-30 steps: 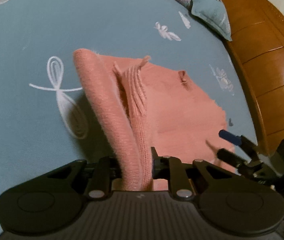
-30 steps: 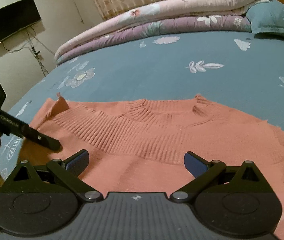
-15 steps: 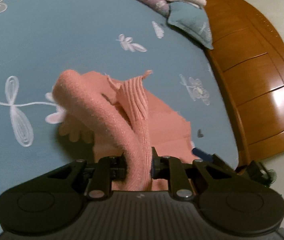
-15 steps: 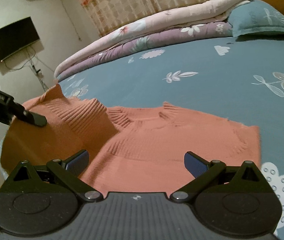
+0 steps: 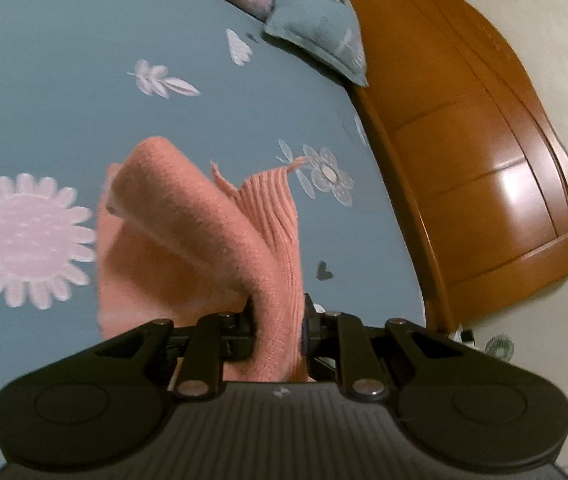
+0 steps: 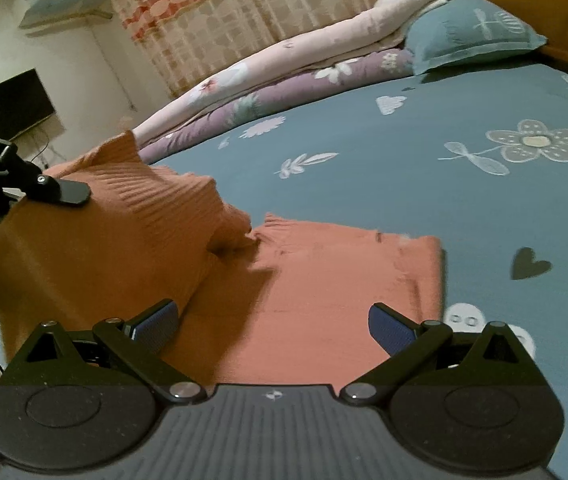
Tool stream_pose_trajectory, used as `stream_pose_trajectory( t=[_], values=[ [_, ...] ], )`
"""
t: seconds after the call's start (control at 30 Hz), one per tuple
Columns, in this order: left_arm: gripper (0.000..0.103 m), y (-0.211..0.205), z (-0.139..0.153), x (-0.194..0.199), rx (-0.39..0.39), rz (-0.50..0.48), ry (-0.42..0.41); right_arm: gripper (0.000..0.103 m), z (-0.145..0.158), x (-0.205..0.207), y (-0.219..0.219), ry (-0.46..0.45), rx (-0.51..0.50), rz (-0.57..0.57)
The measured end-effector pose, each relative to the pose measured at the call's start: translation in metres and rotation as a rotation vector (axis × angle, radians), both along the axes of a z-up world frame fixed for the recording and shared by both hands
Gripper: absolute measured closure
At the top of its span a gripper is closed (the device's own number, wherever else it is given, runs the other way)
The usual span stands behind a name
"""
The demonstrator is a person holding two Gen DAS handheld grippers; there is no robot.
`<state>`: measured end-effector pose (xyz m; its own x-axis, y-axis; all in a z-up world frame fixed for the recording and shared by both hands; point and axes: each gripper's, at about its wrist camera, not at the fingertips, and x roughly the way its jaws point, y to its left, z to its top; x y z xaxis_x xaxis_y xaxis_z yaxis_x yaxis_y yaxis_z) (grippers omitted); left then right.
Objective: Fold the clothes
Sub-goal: 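Fold the held sweater side over the body with the left gripper and release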
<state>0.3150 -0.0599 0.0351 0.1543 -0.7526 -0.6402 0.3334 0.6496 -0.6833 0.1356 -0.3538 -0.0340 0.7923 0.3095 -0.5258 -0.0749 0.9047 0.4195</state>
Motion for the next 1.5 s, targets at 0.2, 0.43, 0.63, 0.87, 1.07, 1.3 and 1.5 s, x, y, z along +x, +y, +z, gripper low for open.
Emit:
stream_pose_trajectory(
  t=[0.2, 0.43, 0.63, 0.87, 1.07, 1.3, 1.5],
  values=[
    [0.086, -0.038, -0.018, 0.009, 0.003, -0.037, 0.032, 0.0, -0.003, -0.019, -0.02, 0.012, -0.01, -0.07],
    [0.086, -0.064, -0.024, 0.012, -0.003, -0.074, 0.032, 0.0, -0.008, -0.032, -0.038, 0.032, -0.008, -0.138],
    [0.086, -0.094, -0.034, 0.015, 0.023, -0.115, 0.043, 0.0, -0.008, -0.037, -0.049, 0.028, -0.01, -0.167],
    [0.085, -0.124, -0.061, 0.019, 0.085, -0.145, 0.105, 0.0, -0.008, -0.04, -0.054, 0.044, -0.032, -0.168],
    [0.085, -0.139, -0.07, 0.02, 0.117, -0.164, 0.128, 0.0, -0.001, -0.041, -0.048, 0.078, -0.024, -0.08],
    [0.084, -0.145, -0.074, 0.022, 0.128, -0.164, 0.135, 0.0, 0.006, -0.037, -0.029, 0.097, -0.078, -0.002],
    [0.078, -0.153, -0.076, 0.025, 0.112, -0.17, 0.14, 0.0, 0.007, -0.04, -0.026, 0.102, -0.084, -0.006]
  ],
)
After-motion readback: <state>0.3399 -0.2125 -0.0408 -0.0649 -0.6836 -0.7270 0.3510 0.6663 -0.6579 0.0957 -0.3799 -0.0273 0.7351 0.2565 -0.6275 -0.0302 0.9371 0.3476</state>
